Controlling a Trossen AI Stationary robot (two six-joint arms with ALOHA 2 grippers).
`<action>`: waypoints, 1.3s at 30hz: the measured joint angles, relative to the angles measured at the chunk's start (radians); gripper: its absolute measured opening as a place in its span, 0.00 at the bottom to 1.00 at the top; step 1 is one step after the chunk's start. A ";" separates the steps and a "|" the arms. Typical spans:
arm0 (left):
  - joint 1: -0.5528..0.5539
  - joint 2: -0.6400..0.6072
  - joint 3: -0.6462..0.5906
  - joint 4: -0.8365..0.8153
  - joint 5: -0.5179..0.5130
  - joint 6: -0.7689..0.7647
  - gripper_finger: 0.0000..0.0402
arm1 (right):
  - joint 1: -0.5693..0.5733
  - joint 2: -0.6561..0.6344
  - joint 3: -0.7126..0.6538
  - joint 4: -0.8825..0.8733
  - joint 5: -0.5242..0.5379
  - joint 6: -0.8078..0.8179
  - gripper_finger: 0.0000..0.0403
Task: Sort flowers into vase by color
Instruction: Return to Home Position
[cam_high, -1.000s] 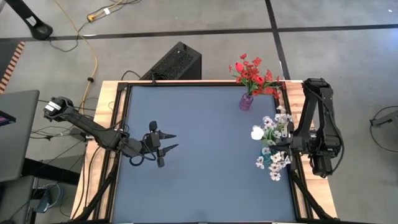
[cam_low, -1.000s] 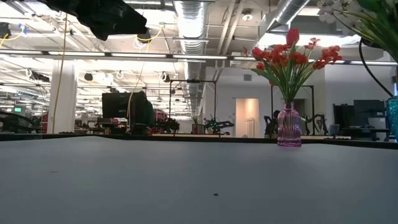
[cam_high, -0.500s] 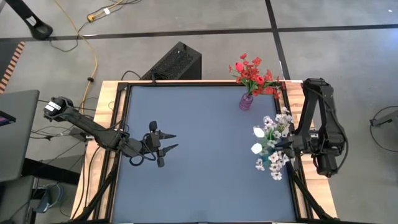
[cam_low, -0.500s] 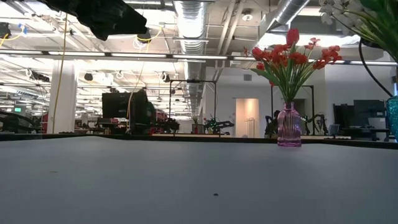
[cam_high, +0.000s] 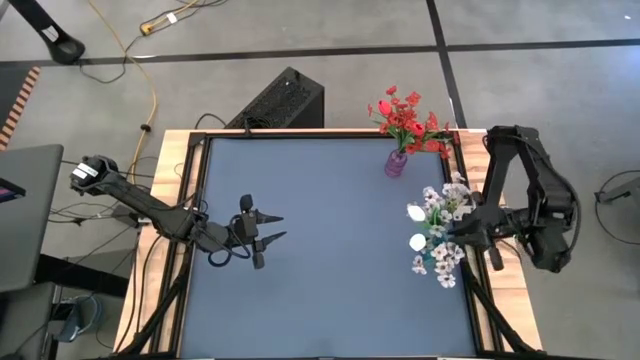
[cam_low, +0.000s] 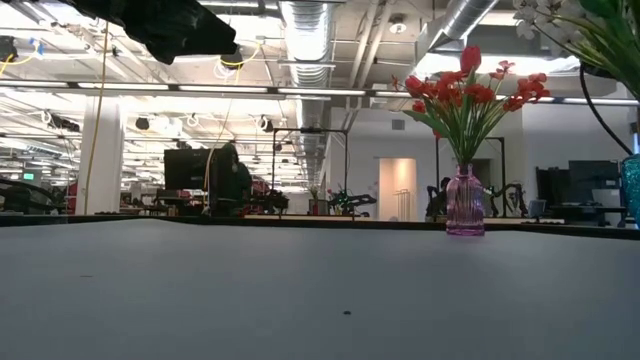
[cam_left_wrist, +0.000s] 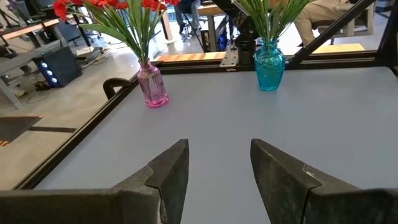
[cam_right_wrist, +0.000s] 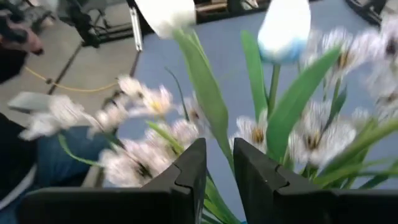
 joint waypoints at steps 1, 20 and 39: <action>0.000 0.000 0.000 0.000 0.003 0.000 0.41 | 0.000 0.000 0.020 -0.001 0.005 -0.016 0.27; 0.000 0.000 0.000 -0.021 0.042 0.138 0.41 | -0.111 0.002 0.255 0.399 0.206 -0.595 0.27; 0.000 0.000 -0.078 0.071 0.064 0.255 0.41 | -0.276 0.297 0.255 0.790 -0.038 -0.782 0.26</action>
